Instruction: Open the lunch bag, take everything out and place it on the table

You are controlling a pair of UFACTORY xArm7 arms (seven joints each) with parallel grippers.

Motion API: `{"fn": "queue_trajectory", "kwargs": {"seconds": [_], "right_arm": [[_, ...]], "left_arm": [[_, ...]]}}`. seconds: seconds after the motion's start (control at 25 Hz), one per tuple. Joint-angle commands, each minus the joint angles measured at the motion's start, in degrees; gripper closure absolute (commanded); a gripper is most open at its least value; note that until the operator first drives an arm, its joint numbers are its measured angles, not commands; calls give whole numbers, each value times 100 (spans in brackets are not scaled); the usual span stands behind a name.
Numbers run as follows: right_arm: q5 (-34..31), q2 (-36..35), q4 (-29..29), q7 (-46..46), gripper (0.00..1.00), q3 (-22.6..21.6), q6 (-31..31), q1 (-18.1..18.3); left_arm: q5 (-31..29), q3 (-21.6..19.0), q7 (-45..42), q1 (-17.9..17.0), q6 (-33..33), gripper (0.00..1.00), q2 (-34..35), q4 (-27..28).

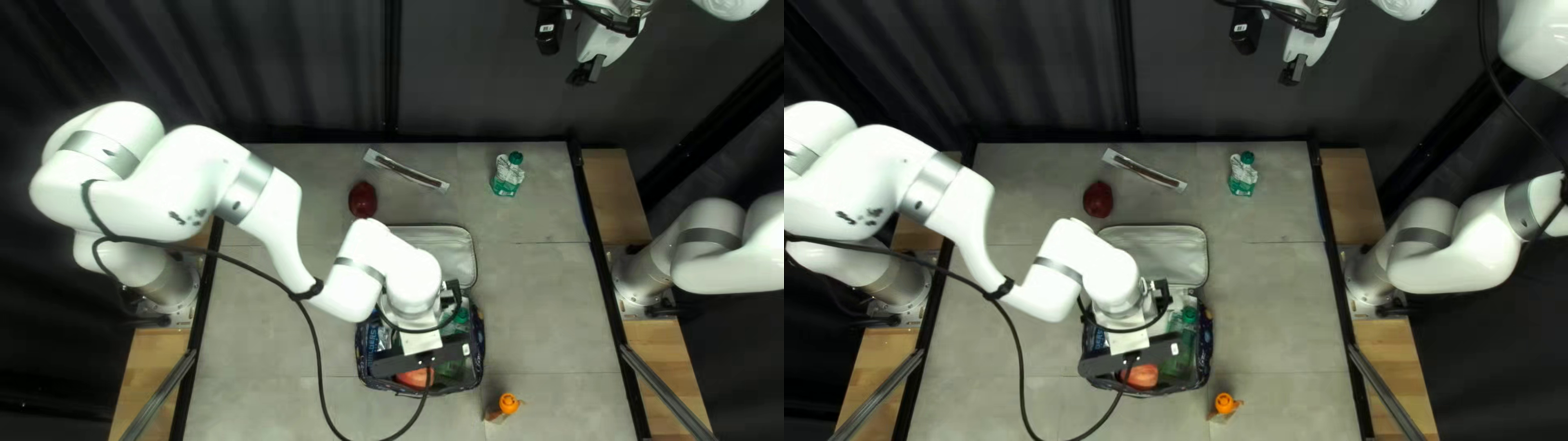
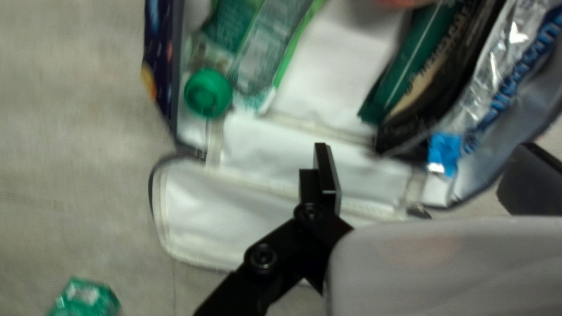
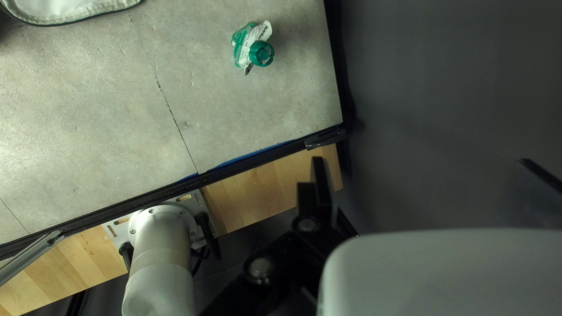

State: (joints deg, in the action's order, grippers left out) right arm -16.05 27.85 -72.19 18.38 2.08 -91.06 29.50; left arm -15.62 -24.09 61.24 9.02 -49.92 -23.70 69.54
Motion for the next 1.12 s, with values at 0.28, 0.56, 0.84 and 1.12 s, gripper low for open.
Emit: {"fn": "queue_trajectory", "kwargs": {"seconds": [0.28, 0.56, 0.84, 1.12], "right_arm": [[0, 0, 0, 0, 0, 0, 0, 0], [0, 0, 0, 0, 0, 0, 0, 0], [0, 0, 0, 0, 0, 0, 0, 0], [0, 0, 0, 0, 0, 0, 0, 0]], "left_arm": [[-43, 47, 100, 109, 105, 100, 72, -288], [-86, 67, 20, 75, 56, 100, 93, -268], [24, 39, 10, 107, 51, 100, 112, -259], [112, 27, -123, 135, -702, 100, 917, -243]]}}
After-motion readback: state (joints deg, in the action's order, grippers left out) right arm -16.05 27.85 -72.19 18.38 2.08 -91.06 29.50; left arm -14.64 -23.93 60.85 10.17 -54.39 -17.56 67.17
